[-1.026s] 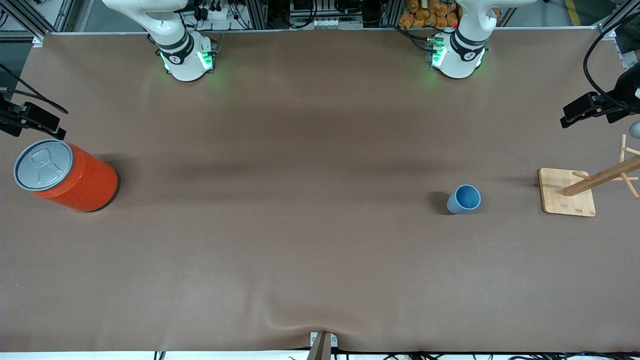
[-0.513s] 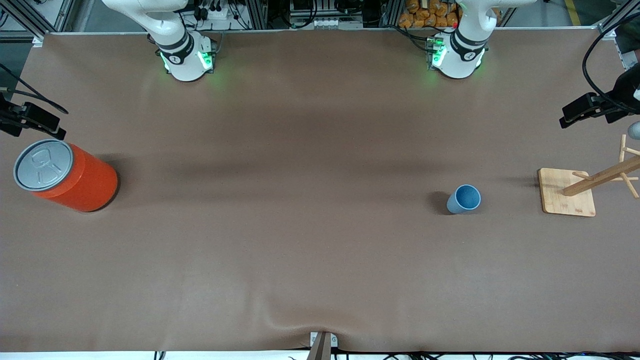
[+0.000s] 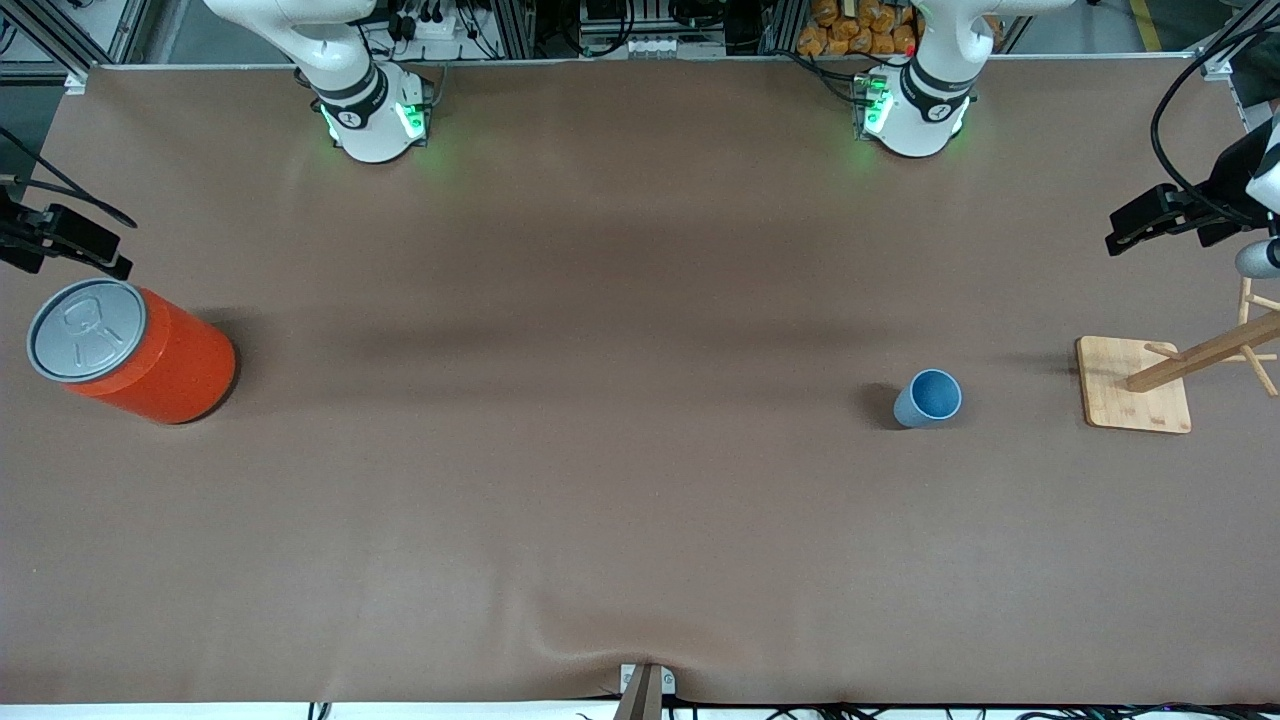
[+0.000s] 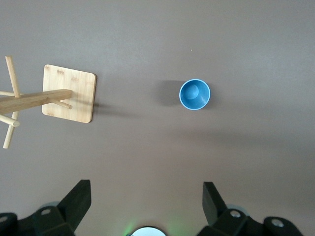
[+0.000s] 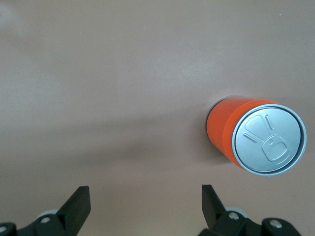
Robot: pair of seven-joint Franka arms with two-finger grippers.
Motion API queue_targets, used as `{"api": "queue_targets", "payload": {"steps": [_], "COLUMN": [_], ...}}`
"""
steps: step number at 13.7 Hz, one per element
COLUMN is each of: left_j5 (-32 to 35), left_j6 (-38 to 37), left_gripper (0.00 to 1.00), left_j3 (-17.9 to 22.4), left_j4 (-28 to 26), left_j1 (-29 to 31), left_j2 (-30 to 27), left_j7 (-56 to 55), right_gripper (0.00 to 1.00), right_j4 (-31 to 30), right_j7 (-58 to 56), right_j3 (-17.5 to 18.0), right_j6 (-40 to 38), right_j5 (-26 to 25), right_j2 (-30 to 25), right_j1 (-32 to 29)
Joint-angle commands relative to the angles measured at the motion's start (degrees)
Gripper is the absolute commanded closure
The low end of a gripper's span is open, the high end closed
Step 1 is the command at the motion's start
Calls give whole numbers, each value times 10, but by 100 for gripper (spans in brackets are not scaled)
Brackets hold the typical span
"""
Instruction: Flip cup
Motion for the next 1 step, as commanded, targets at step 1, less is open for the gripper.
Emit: {"api": "queue_targets", "payload": {"steps": [1], "left_j5": [-8], "left_j6": [-8], "left_gripper": [0], "left_j3": [3], "left_j4": [-3], "left_j1": [-3], "left_j2": [-10], "left_j7": [1], "right_gripper": [0], "right_j4": [8], "right_j7": [-4], "right_j3": [3], "right_j6": [-3], "right_j5": [5], "right_j2": [2], "right_j1": [-3]}}
